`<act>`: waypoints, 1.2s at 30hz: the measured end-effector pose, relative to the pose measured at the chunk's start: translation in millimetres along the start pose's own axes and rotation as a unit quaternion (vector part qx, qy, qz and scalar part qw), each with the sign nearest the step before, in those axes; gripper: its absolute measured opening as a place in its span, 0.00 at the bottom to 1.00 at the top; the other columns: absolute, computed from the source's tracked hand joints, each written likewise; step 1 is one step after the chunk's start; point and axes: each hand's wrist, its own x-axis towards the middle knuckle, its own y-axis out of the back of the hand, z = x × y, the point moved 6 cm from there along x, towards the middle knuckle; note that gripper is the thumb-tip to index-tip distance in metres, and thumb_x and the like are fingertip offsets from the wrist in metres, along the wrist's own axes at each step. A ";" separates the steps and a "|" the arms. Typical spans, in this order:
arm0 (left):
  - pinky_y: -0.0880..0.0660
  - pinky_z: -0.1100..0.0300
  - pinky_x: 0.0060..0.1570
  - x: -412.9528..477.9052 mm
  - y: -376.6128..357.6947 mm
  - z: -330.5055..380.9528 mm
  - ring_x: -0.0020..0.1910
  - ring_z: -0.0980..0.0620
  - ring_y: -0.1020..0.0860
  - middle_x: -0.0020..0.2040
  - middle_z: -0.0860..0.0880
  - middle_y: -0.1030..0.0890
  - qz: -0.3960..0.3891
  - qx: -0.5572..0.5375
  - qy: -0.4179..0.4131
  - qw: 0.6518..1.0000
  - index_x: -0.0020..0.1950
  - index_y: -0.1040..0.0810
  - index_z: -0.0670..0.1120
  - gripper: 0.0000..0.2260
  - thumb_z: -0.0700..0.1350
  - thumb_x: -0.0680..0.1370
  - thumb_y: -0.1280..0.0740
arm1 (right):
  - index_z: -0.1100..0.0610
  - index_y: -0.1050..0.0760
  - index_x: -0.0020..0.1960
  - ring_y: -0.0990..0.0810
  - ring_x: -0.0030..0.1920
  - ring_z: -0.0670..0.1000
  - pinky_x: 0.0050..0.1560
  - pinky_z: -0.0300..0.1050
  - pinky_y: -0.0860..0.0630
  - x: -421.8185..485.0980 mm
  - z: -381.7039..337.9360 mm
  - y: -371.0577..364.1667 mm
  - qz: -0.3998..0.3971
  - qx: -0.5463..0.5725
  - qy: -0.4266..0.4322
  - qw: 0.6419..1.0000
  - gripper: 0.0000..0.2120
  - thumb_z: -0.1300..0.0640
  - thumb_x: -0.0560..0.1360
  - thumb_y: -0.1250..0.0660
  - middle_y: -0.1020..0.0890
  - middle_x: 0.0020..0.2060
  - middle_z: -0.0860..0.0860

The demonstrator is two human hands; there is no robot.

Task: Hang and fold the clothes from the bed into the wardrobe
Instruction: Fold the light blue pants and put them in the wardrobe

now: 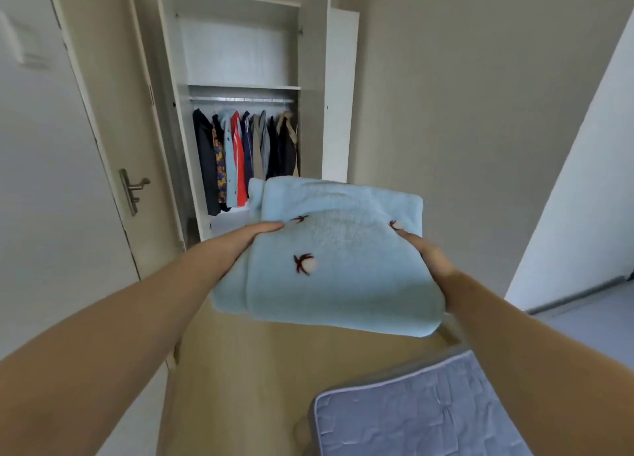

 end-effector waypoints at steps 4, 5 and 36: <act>0.28 0.47 0.59 25.8 77.3 25.4 0.53 0.41 0.21 0.52 0.42 0.18 0.046 0.014 -0.006 0.999 0.57 0.21 0.50 0.25 0.57 0.62 0.25 | 0.54 0.23 0.61 0.18 0.48 0.58 0.54 0.51 0.24 60.7 -9.5 -68.8 -0.045 0.010 0.009 0.999 0.20 0.43 0.74 0.37 0.17 0.50 0.56; 0.27 0.49 0.57 33.2 92.2 30.7 0.52 0.42 0.21 0.52 0.42 0.18 0.048 0.013 -0.010 0.999 0.56 0.21 0.49 0.23 0.56 0.65 0.27 | 0.54 0.23 0.60 0.18 0.49 0.58 0.55 0.52 0.25 74.1 -12.2 -83.5 -0.055 0.012 0.012 0.998 0.20 0.44 0.74 0.36 0.17 0.51 0.56; 0.26 0.50 0.48 369.4 273.2 195.4 0.49 0.43 0.19 0.50 0.44 0.16 0.123 -0.036 -0.059 0.990 0.58 0.21 0.50 0.24 0.56 0.64 0.25 | 0.53 0.20 0.56 0.19 0.46 0.56 0.58 0.51 0.27 508.4 -151.1 -190.2 -0.171 0.049 0.006 0.984 0.16 0.45 0.73 0.34 0.16 0.47 0.54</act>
